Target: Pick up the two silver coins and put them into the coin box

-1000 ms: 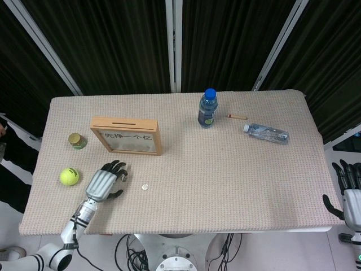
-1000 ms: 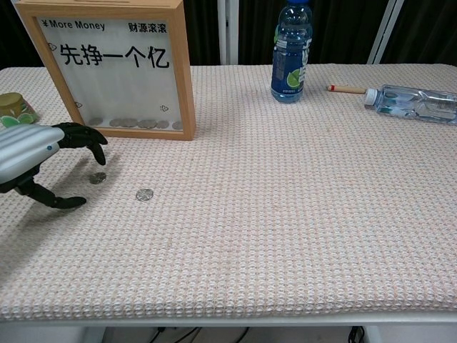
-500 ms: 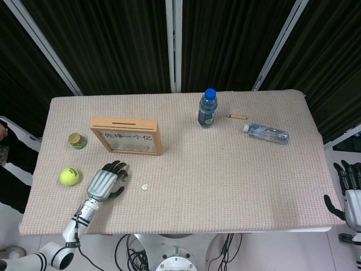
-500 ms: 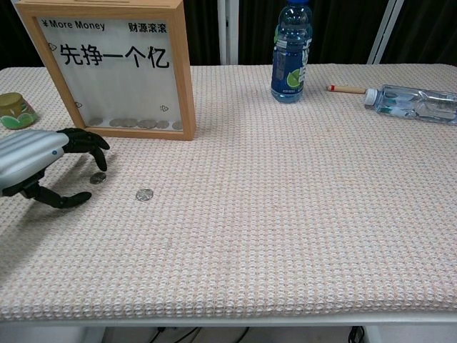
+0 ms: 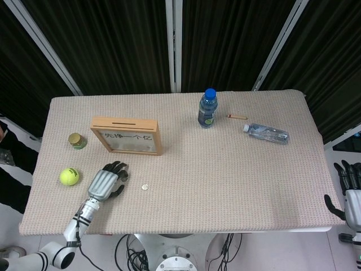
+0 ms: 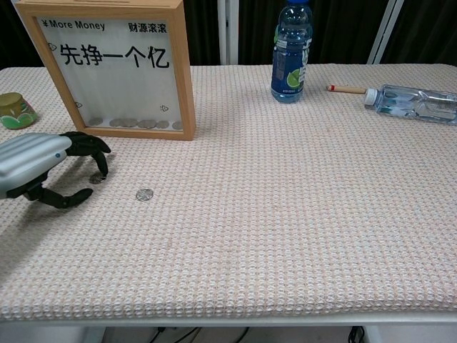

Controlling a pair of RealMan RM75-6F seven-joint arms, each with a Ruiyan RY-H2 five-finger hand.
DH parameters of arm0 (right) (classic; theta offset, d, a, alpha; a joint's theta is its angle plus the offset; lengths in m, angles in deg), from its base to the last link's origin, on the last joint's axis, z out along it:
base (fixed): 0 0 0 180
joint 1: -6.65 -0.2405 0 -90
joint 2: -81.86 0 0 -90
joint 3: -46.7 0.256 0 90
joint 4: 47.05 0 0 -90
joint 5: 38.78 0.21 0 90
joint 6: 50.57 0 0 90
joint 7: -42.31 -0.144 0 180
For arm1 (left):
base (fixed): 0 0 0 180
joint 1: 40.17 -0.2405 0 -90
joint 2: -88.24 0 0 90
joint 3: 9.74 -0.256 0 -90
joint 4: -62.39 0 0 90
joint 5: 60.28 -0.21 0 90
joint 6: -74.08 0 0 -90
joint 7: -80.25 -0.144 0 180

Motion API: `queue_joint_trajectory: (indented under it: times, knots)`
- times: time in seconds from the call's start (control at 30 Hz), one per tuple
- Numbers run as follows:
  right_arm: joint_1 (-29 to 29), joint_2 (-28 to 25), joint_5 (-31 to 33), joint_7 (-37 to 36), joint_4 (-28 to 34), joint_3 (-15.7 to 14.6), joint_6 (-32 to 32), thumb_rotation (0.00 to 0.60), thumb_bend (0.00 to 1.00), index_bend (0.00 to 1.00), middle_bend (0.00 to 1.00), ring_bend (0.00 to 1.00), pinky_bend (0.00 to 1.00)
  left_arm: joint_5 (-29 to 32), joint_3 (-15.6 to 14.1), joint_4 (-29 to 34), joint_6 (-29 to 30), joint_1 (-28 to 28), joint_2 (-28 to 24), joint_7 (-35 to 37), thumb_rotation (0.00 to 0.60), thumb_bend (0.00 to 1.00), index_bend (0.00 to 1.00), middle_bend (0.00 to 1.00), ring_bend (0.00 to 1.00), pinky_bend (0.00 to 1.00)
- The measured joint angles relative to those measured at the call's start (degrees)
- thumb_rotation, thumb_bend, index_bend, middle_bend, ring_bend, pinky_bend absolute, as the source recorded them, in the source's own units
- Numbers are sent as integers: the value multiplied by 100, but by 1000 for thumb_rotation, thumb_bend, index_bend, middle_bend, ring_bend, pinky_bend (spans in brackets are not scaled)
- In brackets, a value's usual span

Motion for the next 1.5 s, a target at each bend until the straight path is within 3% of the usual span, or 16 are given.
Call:
queue_joint_trajectory:
  times: [0.57, 1.07, 1.5]
  knots:
    - [11, 18, 21, -40, -45, 3, 9, 600, 295, 0, 0, 0, 0, 73, 4, -85, -41, 51, 66, -6, 600, 264, 399, 171, 104, 226]
    - [95, 16, 55, -182, -133, 0, -63, 600, 295, 0, 0, 0, 0, -19, 14, -565, -10, 180, 328, 344, 600, 264, 447, 180, 104, 229]
    - [107, 1, 58, -219, -148, 3, -53, 600, 296, 0, 0, 0, 0, -84, 22, -801, 159, 194, 481, 540, 600, 270, 397, 194, 105, 229]
